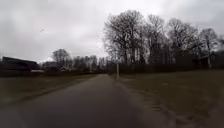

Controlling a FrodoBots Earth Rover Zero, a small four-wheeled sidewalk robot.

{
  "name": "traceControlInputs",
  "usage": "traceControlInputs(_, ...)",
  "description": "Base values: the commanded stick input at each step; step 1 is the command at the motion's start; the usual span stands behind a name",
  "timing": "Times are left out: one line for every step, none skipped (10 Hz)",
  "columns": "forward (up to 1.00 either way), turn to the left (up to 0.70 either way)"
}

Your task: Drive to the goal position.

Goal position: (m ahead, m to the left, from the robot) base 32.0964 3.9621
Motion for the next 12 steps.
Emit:
traceControlInputs(1.00, 0.00)
traceControlInputs(1.00, 0.00)
traceControlInputs(1.00, 0.00)
traceControlInputs(1.00, 0.00)
traceControlInputs(1.00, 0.00)
traceControlInputs(1.00, 0.00)
traceControlInputs(1.00, 0.39)
traceControlInputs(1.00, 0.40)
traceControlInputs(1.00, 0.40)
traceControlInputs(1.00, 0.40)
traceControlInputs(1.00, 0.40)
traceControlInputs(1.00, 0.40)
